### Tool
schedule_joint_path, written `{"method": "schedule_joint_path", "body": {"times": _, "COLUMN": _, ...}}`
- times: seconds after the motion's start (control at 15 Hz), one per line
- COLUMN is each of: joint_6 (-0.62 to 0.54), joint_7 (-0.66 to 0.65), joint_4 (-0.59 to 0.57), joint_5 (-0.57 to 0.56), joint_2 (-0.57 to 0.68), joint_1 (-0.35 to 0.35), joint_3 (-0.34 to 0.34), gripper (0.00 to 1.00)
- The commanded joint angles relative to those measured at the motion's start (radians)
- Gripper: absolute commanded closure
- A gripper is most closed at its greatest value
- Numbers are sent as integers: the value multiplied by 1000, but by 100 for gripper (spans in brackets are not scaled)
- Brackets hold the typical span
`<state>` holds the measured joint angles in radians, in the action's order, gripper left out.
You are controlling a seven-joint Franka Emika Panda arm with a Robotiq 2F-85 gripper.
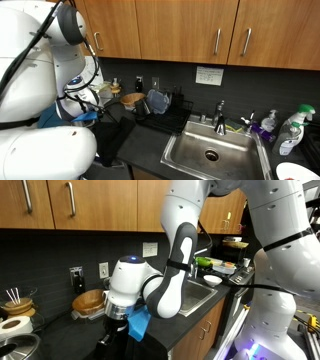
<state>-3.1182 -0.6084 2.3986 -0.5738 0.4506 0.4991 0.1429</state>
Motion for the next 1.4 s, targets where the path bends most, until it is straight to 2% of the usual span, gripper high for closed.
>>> {"method": "schedule_joint_path", "body": {"times": 0.0, "joint_6": 17, "joint_7": -10, "joint_4": 59, "joint_5": 72, "joint_2": -37, "joint_1": -87, "joint_3": 102, "gripper": 0}}
{"method": "schedule_joint_path", "body": {"times": 0.2, "joint_6": 42, "joint_7": -10, "joint_4": 91, "joint_5": 131, "joint_2": -47, "joint_1": -178, "joint_3": 197, "gripper": 0}}
{"method": "schedule_joint_path", "body": {"times": 0.27, "joint_6": 46, "joint_7": 98, "joint_4": 118, "joint_5": 295, "joint_2": -69, "joint_1": -154, "joint_3": 191, "gripper": 0}}
{"method": "schedule_joint_path", "body": {"times": 0.4, "joint_6": 74, "joint_7": 157, "joint_4": 138, "joint_5": 436, "joint_2": -92, "joint_1": -186, "joint_3": 226, "gripper": 0}}
{"method": "schedule_joint_path", "body": {"times": 0.6, "joint_6": 130, "joint_7": 220, "joint_4": 158, "joint_5": 594, "joint_2": -140, "joint_1": -198, "joint_3": 242, "gripper": 0}}
{"method": "schedule_joint_path", "body": {"times": 1.07, "joint_6": 256, "joint_7": 292, "joint_4": 143, "joint_5": 736, "joint_2": -197, "joint_1": -193, "joint_3": 228, "gripper": 0}}
{"method": "schedule_joint_path", "body": {"times": 1.2, "joint_6": 263, "joint_7": 339, "joint_4": 127, "joint_5": 762, "joint_2": -182, "joint_1": -212, "joint_3": 234, "gripper": 0}}
{"method": "schedule_joint_path", "body": {"times": 1.33, "joint_6": 237, "joint_7": 443, "joint_4": 98, "joint_5": 816, "joint_2": -138, "joint_1": -266, "joint_3": 266, "gripper": 0}}
